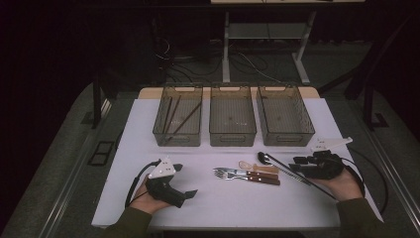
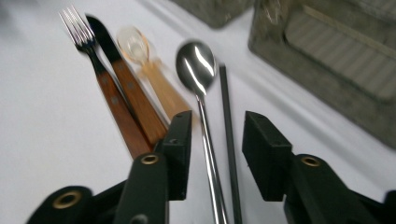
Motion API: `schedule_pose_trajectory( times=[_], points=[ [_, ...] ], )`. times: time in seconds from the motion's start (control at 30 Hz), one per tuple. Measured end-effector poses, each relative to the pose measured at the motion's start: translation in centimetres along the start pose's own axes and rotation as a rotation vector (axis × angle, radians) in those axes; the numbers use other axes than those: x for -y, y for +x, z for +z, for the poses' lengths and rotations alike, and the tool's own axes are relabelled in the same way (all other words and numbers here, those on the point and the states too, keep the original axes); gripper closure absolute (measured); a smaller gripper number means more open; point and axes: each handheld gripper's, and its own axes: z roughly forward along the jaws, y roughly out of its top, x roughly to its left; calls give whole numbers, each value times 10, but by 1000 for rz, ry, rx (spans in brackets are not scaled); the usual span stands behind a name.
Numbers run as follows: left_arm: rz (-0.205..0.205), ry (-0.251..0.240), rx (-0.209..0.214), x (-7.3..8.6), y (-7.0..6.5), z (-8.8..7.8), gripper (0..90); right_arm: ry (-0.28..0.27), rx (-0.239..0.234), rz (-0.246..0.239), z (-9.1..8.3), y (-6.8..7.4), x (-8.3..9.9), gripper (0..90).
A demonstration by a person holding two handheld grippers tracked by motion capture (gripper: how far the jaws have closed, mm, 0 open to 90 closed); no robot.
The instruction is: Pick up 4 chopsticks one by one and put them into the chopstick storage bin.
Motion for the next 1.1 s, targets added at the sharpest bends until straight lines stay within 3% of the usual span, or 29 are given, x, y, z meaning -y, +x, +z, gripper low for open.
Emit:
schedule_pose_trajectory(
  times=[0.43,0.83,1.1],
  points=[
    [4,5,5,0,-2,1,0,98,-10,44,0,-12,29,787],
    [9,11,5,0,-2,2,0,148,-4,28,4,-15,34,838],
    [11,16,9,0,-2,2,0,141,8,3,5,-15,35,840]
  ],
)
